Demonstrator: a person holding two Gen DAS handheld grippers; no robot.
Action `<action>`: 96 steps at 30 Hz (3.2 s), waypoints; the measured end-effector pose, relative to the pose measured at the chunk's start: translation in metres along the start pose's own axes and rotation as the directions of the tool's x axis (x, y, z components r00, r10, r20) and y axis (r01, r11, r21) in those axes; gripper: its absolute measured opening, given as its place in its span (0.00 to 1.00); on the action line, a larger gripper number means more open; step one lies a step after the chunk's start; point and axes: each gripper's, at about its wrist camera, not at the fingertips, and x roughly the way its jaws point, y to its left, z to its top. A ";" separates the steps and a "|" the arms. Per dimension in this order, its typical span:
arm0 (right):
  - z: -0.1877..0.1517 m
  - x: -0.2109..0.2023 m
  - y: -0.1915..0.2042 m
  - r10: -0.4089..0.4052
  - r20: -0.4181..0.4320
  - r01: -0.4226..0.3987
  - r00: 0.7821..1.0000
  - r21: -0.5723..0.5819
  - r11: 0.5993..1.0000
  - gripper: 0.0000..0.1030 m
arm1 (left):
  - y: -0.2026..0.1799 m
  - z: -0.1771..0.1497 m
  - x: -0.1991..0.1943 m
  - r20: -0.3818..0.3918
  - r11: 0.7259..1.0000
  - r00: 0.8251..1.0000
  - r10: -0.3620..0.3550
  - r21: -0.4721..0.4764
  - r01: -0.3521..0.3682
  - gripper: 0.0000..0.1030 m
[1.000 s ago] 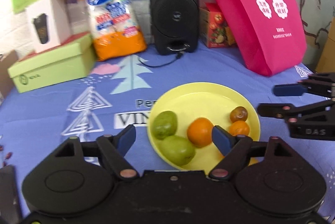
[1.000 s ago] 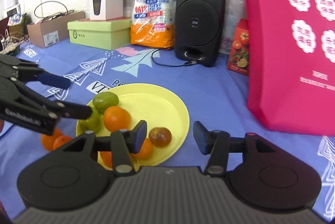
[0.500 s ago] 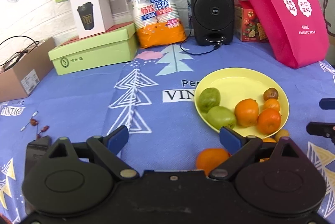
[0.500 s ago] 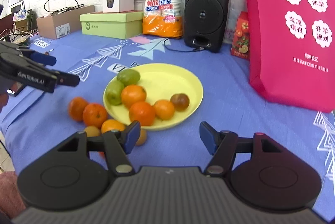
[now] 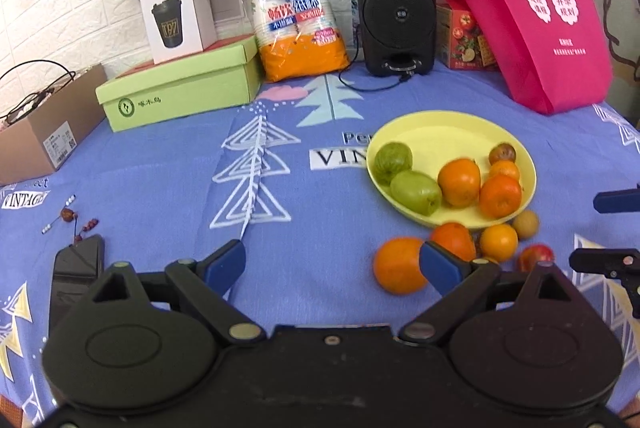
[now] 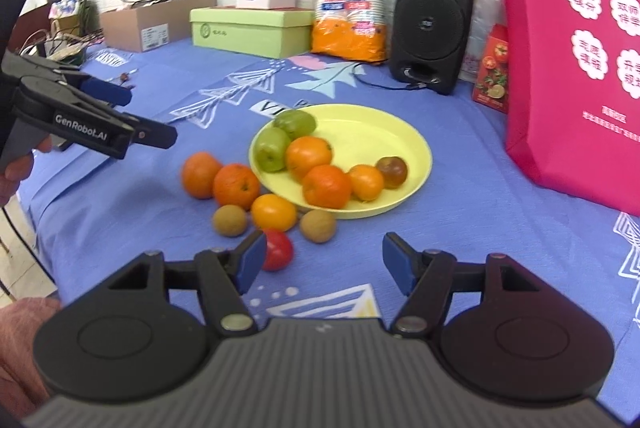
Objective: Organize fruits
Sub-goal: 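Move both tools back toward the remaining fruits, then grasp the large orange with the left tool while the right tool grasps the red plum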
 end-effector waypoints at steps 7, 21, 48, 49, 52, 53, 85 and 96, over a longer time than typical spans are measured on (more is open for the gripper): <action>-0.005 0.012 0.012 0.027 -0.039 -0.028 0.999 -0.025 0.999 0.62 | -0.007 -0.020 0.001 -0.026 0.998 0.998 -0.056 0.030 0.057 0.92; -0.017 0.028 0.019 0.067 -0.101 -0.071 0.993 -0.040 0.997 0.62 | -0.014 -0.021 0.040 -0.075 0.996 0.995 -0.072 0.045 0.075 0.85; -0.012 0.048 0.013 0.103 -0.078 -0.103 0.992 -0.004 0.995 0.67 | -0.016 -0.015 0.071 -0.086 0.986 0.985 -0.147 0.065 0.153 0.65; -0.013 0.048 0.013 0.102 -0.076 -0.102 0.992 -0.003 0.995 0.67 | -0.018 -0.016 0.070 -0.082 0.985 0.985 -0.151 0.069 0.157 0.63; -0.013 0.048 0.014 0.099 -0.073 -0.099 0.992 0.000 0.995 0.67 | -0.019 -0.016 0.069 -0.079 0.984 0.984 -0.161 0.070 0.167 0.59; -0.013 0.048 0.014 0.097 -0.074 -0.098 0.993 0.000 0.995 0.67 | -0.018 -0.016 0.069 -0.079 0.983 0.983 -0.165 0.071 0.170 0.59; -0.008 0.045 0.030 0.085 -0.076 -0.089 0.993 -0.039 0.995 0.30 | -0.007 -0.026 0.046 -0.066 0.976 0.974 -0.218 0.007 0.218 0.39; -0.017 0.026 0.028 0.087 -0.072 -0.090 0.994 -0.031 0.995 0.30 | -0.003 -0.025 0.017 -0.037 0.978 0.977 -0.208 0.016 0.209 0.39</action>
